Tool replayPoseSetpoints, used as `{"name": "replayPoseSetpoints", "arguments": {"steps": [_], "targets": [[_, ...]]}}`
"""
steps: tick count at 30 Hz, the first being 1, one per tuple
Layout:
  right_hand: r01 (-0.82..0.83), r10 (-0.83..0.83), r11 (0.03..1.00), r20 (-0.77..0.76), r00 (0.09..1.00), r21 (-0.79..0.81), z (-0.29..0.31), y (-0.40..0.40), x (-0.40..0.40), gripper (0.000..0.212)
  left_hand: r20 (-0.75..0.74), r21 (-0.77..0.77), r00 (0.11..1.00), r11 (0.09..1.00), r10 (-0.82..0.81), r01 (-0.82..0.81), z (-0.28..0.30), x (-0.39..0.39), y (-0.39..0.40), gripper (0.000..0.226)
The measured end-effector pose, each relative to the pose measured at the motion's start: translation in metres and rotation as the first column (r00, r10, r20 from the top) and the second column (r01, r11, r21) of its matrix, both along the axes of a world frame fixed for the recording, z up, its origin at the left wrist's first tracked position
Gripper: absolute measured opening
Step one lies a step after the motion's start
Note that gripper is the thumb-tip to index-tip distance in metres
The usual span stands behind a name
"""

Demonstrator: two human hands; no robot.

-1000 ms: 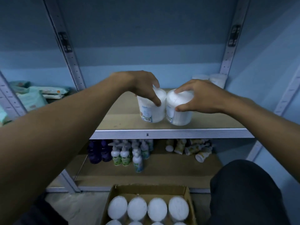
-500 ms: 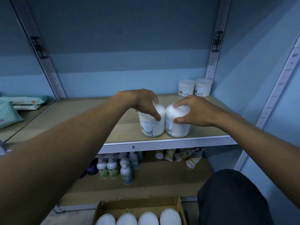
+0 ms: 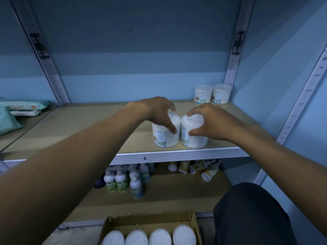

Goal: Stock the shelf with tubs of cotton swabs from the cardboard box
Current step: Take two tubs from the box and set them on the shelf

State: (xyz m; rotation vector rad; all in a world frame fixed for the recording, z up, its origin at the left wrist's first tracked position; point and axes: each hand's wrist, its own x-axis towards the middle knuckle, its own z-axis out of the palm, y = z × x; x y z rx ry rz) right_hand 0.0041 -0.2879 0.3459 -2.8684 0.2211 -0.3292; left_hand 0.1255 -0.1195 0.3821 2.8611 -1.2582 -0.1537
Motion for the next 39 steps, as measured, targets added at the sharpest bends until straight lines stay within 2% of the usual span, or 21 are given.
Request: {"name": "replayPoseSetpoints", "arguments": {"steps": [5,8,27,39], "targets": [[0.072,-0.065,0.987,0.056,0.996,-0.145,-0.006,0.013,-0.002,0.048,0.042,-0.044,0.997,0.997,-0.059,0.061,-0.002,-0.013,0.003,0.055],[0.101,-0.087,0.981,0.085,0.993,-0.168,-0.010,0.015,0.001,0.047,0.056,-0.092,0.997,0.994,-0.052,0.057,-0.009,-0.011,0.002,0.047],[0.087,-0.070,0.987,0.130,0.989,-0.133,-0.023,-0.018,0.068,0.049,0.090,-0.175,0.996,0.985,0.019,-0.003,-0.026,0.048,-0.029,0.048],[0.112,-0.107,0.992,0.080,0.991,-0.055,-0.023,-0.055,0.138,0.047,0.059,-0.183,0.997,0.982,0.053,-0.042,-0.025,0.109,-0.067,0.049]]}}
